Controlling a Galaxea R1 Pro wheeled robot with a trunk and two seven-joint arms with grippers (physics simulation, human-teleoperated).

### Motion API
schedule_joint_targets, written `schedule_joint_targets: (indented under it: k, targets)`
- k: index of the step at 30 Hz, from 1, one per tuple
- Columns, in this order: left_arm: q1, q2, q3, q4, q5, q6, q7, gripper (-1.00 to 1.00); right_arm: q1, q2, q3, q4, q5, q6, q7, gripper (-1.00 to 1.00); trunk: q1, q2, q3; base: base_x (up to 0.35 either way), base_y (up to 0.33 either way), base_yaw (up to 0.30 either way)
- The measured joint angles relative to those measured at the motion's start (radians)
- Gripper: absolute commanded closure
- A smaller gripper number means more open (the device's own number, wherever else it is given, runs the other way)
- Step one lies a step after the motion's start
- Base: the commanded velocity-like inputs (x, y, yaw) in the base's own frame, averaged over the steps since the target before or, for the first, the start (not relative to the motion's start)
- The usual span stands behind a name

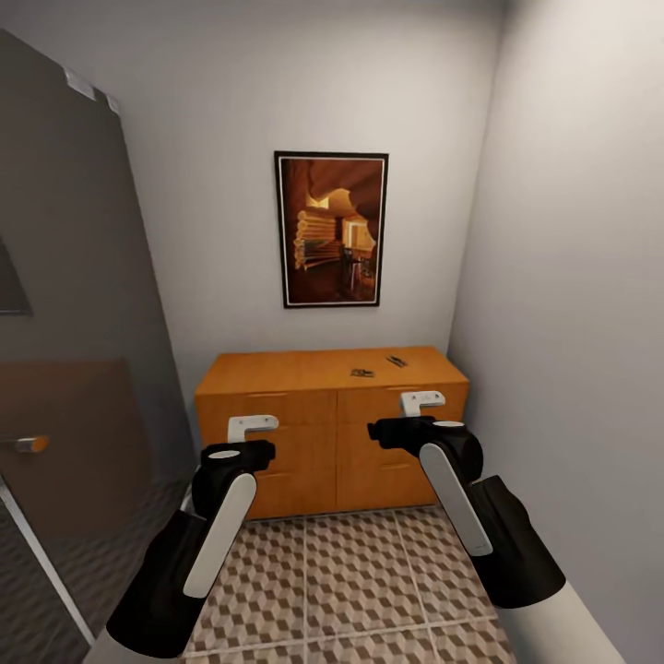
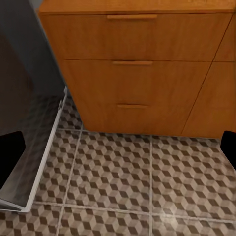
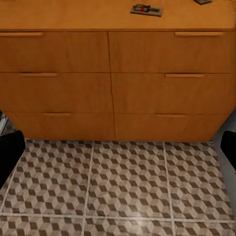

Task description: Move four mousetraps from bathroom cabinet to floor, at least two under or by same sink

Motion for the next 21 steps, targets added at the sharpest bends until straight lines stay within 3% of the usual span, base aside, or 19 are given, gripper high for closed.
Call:
schedule_joint_targets:
  k: [21]
  targets:
    - [0.000, 0.000, -0.012, 0.000, 0.000, 0.000, 0.000, -1.00, 0.000, 0.002, 0.006, 0.000, 0.000, 0.003, 0.000, -1.00, 0.000, 0.000, 0.000, 0.266, 0.000, -0.005]
